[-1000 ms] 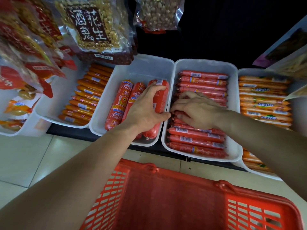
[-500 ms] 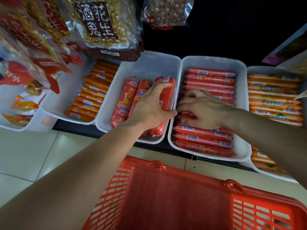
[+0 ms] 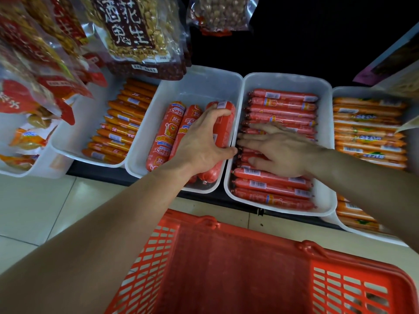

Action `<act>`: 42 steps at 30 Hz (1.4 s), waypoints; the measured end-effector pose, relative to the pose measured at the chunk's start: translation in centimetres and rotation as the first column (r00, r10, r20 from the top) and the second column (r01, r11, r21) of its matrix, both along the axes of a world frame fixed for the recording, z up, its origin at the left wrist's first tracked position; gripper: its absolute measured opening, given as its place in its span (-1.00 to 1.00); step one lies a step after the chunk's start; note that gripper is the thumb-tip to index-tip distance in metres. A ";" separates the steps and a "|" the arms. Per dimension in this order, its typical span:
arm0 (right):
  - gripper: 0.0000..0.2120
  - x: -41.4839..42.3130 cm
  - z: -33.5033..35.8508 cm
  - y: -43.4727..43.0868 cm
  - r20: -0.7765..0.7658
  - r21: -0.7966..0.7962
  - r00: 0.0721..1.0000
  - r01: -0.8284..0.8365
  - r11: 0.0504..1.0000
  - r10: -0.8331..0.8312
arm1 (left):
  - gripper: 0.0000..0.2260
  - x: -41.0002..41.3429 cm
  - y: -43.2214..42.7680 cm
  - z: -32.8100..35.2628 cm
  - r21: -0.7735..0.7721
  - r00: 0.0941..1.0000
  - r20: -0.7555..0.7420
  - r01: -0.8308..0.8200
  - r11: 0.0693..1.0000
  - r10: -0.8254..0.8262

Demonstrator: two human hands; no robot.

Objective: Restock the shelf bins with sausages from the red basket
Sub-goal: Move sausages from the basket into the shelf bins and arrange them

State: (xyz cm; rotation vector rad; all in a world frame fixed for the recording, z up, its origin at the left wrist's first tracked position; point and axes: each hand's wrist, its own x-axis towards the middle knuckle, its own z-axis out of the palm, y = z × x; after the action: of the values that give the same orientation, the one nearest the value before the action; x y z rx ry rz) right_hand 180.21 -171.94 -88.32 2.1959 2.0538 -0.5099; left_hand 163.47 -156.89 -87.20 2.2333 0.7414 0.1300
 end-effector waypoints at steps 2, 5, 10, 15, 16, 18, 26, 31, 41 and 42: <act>-0.45 -0.1 0.4 -0.4 -0.021 0.159 1.000 0.001 0.987 0.002 | -0.26 0.0 0.0 0.0 0.002 1.000 0.003 0.002 1.000 -0.002; -0.56 -1.1 0.7 -0.4 -0.065 0.213 0.994 -0.076 0.974 0.091 | -0.26 0.0 0.1 -0.1 0.012 1.000 0.012 0.006 1.000 -0.006; -0.37 -2.2 -0.8 -0.8 -0.028 0.027 0.985 -0.172 0.985 0.173 | -0.25 0.0 0.2 -0.3 0.027 1.000 0.018 0.002 1.000 -0.003; -0.50 -2.6 -1.9 -0.9 -0.001 0.086 0.991 -0.134 0.987 0.134 | -0.26 0.0 0.2 -0.1 0.013 1.000 0.009 0.012 1.000 -0.012; -0.54 -2.8 -2.0 -0.9 -0.022 0.106 0.992 -0.125 0.986 0.128 | -0.26 0.0 0.2 -0.1 0.016 1.000 0.009 0.012 1.000 -0.012; -0.61 -3.1 -2.1 -1.3 -0.058 0.166 0.990 -0.120 0.979 0.131 | -0.26 -0.1 0.2 -0.2 0.020 1.000 0.010 0.009 1.000 -0.009; -0.58 -2.9 -2.3 -2.8 0.055 0.134 0.979 -0.204 0.970 0.198 | -0.26 -0.2 0.2 -0.1 0.010 1.000 0.010 0.020 1.000 -0.020; -0.63 -4.0 -1.3 -1.7 0.015 0.178 0.981 -0.191 0.965 0.191 | -0.26 -0.2 0.1 -0.1 0.013 1.000 0.014 0.011 1.000 -0.012; -0.65 -3.8 -1.0 -2.5 -0.117 0.192 0.970 -0.187 0.963 0.212 | -0.26 0.0 0.1 0.0 0.010 1.000 0.021 0.016 1.000 -0.017; -0.65 -3.6 -1.1 -3.0 -0.150 0.236 0.973 -0.136 0.962 0.175 | -0.26 0.0 0.1 0.1 0.010 1.000 0.016 0.015 1.000 -0.015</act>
State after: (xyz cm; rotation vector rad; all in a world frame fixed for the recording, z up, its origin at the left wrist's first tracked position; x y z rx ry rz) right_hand 176.63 -174.95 -89.37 2.1453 2.4618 -0.4856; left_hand 163.49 -156.81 -87.13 2.2442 0.7168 0.1444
